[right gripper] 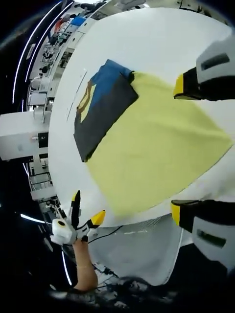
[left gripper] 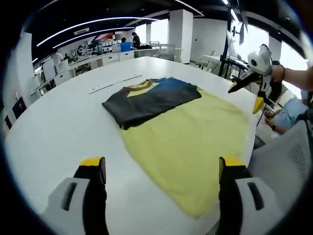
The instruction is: Fold the garment on the visible template until the final outline fits inside the template.
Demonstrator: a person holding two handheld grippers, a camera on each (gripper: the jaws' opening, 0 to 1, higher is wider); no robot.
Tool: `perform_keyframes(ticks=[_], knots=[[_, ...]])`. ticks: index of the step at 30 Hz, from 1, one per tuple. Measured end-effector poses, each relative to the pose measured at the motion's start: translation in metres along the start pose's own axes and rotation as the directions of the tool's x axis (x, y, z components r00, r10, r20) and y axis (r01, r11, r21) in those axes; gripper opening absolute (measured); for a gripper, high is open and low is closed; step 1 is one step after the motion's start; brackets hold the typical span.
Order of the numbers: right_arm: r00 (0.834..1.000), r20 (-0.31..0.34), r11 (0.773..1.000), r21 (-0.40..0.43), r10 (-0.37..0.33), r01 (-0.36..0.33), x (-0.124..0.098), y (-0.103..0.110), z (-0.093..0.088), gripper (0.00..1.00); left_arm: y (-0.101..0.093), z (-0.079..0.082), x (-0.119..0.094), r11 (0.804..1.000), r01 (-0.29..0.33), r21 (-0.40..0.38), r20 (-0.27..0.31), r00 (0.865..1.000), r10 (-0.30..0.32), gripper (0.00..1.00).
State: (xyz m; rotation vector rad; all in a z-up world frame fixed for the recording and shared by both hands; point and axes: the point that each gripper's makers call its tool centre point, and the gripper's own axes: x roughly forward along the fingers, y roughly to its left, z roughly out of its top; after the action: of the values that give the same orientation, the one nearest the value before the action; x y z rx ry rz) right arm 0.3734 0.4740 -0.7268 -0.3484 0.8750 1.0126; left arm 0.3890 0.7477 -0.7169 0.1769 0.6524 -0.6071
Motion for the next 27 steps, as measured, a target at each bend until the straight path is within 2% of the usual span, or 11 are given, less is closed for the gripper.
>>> perform_keyframes(ticks=[4,8,13,16,18,21,27], knots=[[1.000,-0.025,1.000,-0.014,0.014,-0.015,0.000,0.006,-0.010,0.81,-0.009,-0.007,-0.005,1.000,0.018,0.023,-0.018,1.000,-0.018,0.94],[0.996,-0.085,0.996,-0.079,0.026,-0.033,0.001,0.010,-0.025,0.78,-0.023,-0.016,-0.007,0.998,0.060,0.027,-0.037,0.998,-0.059,0.91],[0.992,-0.123,0.992,-0.119,0.013,-0.028,0.003,0.011,-0.039,0.72,-0.038,-0.027,-0.008,0.994,0.098,0.042,-0.058,0.994,-0.095,0.82],[0.986,-0.165,0.981,-0.190,-0.012,-0.020,0.003,0.008,-0.049,0.65,-0.044,-0.036,-0.007,0.991,0.103,0.080,-0.089,0.991,-0.096,0.77],[0.986,-0.167,0.980,-0.197,-0.019,-0.015,0.003,0.007,-0.052,0.59,-0.048,-0.040,-0.007,0.990,0.110,0.089,-0.097,0.990,-0.102,0.74],[0.984,-0.176,0.977,-0.212,-0.029,-0.009,0.003,0.005,-0.056,0.57,-0.053,-0.045,-0.005,0.987,0.118,0.111,-0.112,0.988,-0.106,0.70],[0.978,-0.208,0.966,-0.257,-0.034,-0.021,0.002,0.003,-0.066,0.47,-0.064,-0.059,-0.003,0.980,0.159,0.120,-0.152,0.978,-0.140,0.50]])
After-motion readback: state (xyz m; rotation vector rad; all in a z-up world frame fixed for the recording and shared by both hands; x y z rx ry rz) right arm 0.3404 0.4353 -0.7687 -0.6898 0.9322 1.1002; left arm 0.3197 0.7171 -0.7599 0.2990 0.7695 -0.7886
